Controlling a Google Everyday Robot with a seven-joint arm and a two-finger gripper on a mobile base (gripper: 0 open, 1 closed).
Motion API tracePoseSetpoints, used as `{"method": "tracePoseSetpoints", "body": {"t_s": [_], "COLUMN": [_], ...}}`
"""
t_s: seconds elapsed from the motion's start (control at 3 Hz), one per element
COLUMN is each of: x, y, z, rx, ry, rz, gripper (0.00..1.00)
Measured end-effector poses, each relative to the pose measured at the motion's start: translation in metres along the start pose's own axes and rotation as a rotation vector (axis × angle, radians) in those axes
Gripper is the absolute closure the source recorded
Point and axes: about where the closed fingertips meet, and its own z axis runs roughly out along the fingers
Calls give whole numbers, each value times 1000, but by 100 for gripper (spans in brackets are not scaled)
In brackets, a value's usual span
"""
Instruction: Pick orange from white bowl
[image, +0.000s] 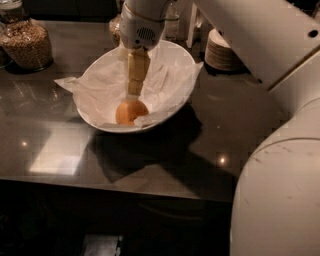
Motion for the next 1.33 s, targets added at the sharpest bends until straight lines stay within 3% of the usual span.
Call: {"method": "tracePoseSetpoints", "body": {"t_s": [0.67, 1.33], "x": [6, 17], "y": [4, 26], "z": [10, 20], "rx": [-23, -71], "ry": [-29, -58], "rz": [37, 97], "gripper": [21, 20]}}
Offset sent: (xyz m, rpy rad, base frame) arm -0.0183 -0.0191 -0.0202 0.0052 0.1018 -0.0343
